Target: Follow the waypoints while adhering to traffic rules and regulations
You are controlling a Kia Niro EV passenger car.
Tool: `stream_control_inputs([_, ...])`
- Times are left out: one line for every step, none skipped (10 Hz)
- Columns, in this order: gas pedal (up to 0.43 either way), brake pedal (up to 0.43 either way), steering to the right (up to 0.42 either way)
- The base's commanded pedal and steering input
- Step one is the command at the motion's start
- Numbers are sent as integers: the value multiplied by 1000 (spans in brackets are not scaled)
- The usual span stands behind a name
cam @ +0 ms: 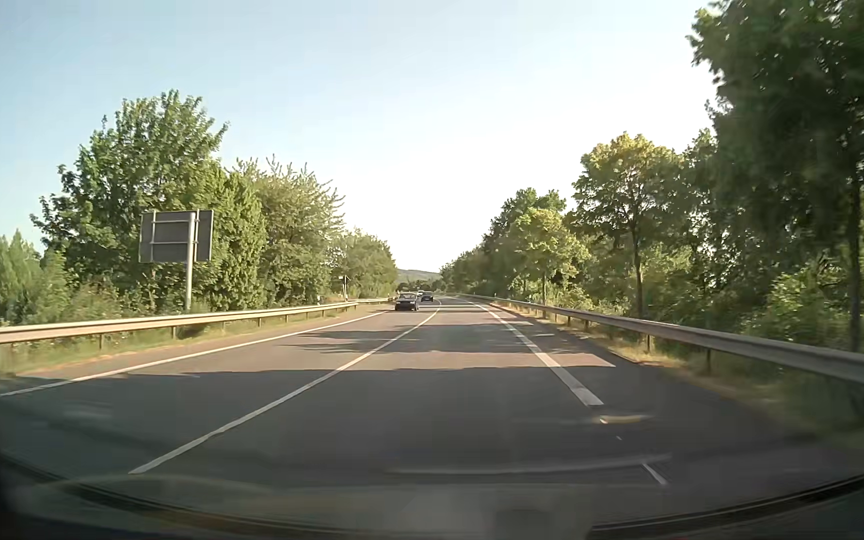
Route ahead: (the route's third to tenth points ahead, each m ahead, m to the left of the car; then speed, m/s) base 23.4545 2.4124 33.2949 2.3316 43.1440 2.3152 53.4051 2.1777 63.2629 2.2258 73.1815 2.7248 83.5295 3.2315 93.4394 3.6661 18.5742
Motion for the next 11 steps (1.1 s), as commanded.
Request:
stream_control_inputs([240,6,4])
stream_control_inputs([240,6,4])
stream_control_inputs([240,6,4])
stream_control_inputs([240,6,1])
stream_control_inputs([240,6,-1])
stream_control_inputs([240,6,-1])
stream_control_inputs([240,6,-1])
stream_control_inputs([240,6,-1])
stream_control_inputs([209,6,-1])
stream_control_inputs([177,6,-1])
stream_control_inputs([157,6,-1])
